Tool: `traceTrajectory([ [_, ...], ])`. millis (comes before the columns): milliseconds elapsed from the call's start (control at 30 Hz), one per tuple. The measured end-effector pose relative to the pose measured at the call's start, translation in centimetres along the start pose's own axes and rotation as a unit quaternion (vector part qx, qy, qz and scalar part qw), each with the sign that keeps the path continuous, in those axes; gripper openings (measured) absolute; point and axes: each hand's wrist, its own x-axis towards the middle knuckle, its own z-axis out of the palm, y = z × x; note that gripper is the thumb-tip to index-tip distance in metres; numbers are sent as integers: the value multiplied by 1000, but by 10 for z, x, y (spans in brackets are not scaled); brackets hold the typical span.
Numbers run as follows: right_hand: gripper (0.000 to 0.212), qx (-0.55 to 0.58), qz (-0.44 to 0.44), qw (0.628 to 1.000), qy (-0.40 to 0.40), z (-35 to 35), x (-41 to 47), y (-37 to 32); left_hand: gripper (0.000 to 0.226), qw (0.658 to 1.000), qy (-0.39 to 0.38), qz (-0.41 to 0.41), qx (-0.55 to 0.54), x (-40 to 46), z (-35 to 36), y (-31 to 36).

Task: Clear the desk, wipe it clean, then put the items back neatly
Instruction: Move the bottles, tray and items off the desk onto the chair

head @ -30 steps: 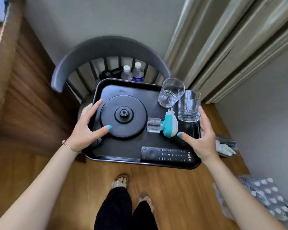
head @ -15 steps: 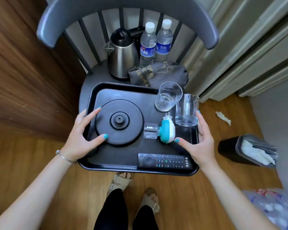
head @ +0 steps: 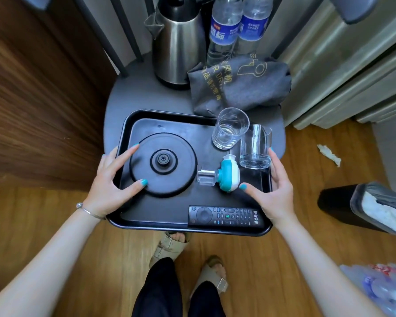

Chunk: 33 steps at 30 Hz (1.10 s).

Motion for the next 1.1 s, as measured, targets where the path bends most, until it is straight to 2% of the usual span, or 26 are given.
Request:
traceTrajectory([
  [167,96,-12,-6,1000,2,13,21,2,83,999,9,5,36,27,-3,-9],
  [367,102,-87,16,996,12,20,48,5,82,999,0,-4,39,53,1,-26],
  [467,109,-96,12,995,15,28,51,4,83,999,7,-2,51,65,-2,-35],
  [733,112,-117,34,992,39,47,68,2,88,997,-6,4,75,105,-14,-41],
  [1100,109,-178,31,983,43,49,68,-1,101,994,3,5,110,109,-16,-41],
])
